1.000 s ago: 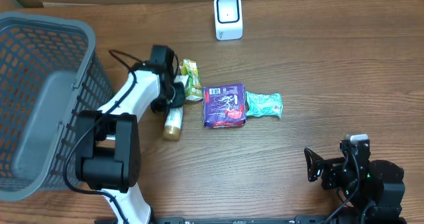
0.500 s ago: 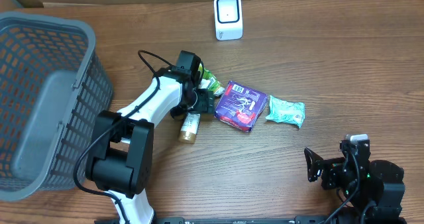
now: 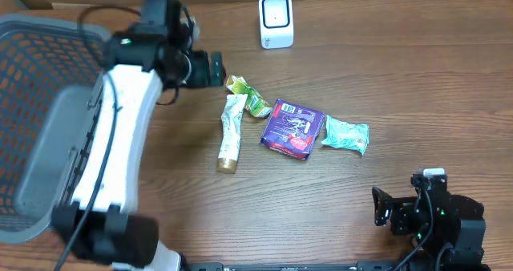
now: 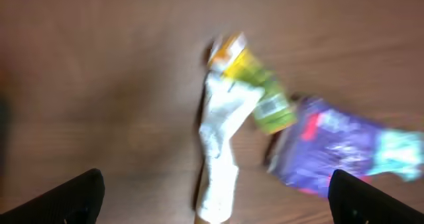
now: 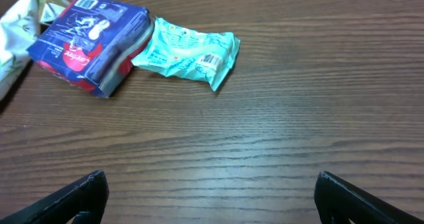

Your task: Scan the item barcode

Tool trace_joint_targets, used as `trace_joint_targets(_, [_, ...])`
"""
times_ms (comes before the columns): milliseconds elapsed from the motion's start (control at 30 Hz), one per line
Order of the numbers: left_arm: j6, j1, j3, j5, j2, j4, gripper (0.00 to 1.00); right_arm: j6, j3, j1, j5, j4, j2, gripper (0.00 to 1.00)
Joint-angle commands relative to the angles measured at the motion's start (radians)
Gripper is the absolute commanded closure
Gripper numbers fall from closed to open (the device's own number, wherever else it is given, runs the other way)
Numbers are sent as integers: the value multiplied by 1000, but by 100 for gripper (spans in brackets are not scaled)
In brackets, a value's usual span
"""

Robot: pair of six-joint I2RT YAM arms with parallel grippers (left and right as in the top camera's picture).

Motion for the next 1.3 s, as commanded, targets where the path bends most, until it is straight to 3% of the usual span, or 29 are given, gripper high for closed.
trace_joint_targets(0, [50, -7, 103, 8, -137, -12, 0, -8, 19, -2, 20, 5, -2, 0])
trace_joint_targets(233, [65, -7, 107, -3, -243, -24, 0, -50, 19, -2, 143, -1, -2, 0])
trace_joint_targets(533, [63, 10, 123, -175, -286, -74, 0, -50, 19, -2, 147, 2, -2, 0])
trace_joint_targets(933, [11, 310, 164, -182, -373, -203, 0, -50, 19, -2, 147, 107, -2, 0])
trace_joint_targets(1267, [-29, 397, 164, -167, -276, -207, 0, -43, 19, -2, -210, 303, -2, 0])
